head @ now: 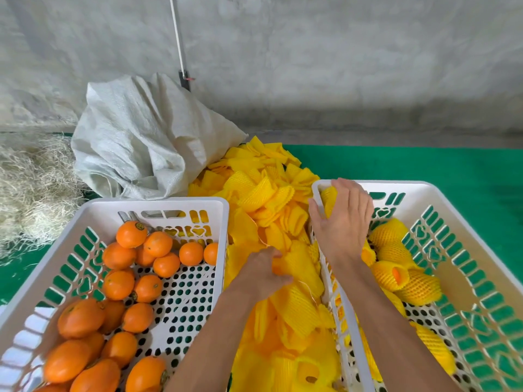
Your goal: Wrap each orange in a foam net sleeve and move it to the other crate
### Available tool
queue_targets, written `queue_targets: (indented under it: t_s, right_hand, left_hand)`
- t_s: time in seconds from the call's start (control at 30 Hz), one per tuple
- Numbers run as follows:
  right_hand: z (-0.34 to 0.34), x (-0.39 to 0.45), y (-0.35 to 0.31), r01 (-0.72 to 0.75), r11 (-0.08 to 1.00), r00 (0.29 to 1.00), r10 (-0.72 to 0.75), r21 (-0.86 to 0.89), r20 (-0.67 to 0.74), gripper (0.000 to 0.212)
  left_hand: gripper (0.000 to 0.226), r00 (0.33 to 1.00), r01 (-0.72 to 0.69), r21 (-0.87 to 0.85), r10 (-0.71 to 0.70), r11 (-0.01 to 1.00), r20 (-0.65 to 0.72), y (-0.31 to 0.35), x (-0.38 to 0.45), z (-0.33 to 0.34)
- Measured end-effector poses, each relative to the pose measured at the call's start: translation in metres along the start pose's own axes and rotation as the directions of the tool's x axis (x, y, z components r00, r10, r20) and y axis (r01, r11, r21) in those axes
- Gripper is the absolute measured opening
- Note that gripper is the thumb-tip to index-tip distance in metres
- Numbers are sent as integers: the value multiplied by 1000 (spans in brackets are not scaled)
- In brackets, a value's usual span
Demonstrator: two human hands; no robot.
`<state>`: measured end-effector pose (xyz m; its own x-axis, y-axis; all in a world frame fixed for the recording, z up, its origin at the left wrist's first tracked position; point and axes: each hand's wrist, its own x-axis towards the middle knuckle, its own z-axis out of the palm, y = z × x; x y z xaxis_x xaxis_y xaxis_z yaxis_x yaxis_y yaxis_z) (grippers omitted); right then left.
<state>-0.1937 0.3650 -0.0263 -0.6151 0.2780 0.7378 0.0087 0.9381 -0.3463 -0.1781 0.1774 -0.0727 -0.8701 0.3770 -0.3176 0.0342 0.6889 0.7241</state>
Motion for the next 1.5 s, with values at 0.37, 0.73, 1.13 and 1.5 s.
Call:
queue_targets:
  t_s: [0.37,0.73,1.13,1.5]
  right_hand:
    - [11,-29,-30,4,971,703,-172,237,690,25]
    - [6,-15,-31,63,981,967,-106,184,232,37]
    - [1,-25,-52,-120,943,726,-129,309,675,77]
    - [6,-27,-46,-206,885,783,-107,417,612,42]
  left_hand:
    - [13,901,-177,-186,83,966,-426,12,4,-12]
    - [21,696,-376,-473,-94,797,-712,29,-8,-26]
    - [57,720,-572,-558,43,600,-692,41,-19,-25]
    - [79,890,-408,-879,-105,246,-443,49,-20,-36]
